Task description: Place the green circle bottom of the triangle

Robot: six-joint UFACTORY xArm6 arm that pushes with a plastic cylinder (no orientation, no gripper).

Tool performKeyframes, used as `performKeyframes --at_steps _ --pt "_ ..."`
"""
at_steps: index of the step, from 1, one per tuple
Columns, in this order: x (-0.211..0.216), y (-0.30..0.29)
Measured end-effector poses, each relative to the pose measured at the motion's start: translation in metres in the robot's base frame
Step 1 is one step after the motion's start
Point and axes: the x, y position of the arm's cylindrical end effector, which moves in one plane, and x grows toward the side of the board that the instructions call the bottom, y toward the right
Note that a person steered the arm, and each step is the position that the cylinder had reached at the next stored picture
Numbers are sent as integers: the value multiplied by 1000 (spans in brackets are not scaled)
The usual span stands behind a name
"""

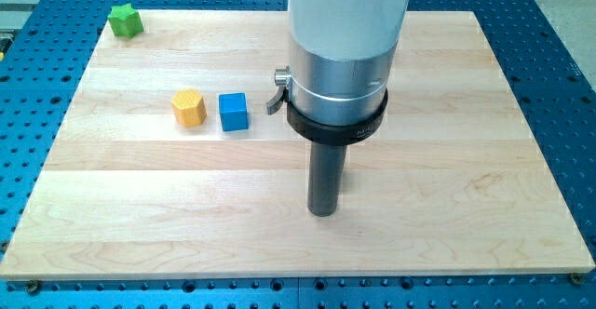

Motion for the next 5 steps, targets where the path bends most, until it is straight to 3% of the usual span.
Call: performKeyframes --at_steps 2,3,5 --pt "49 39" --pt "44 16" --pt "-79 38"
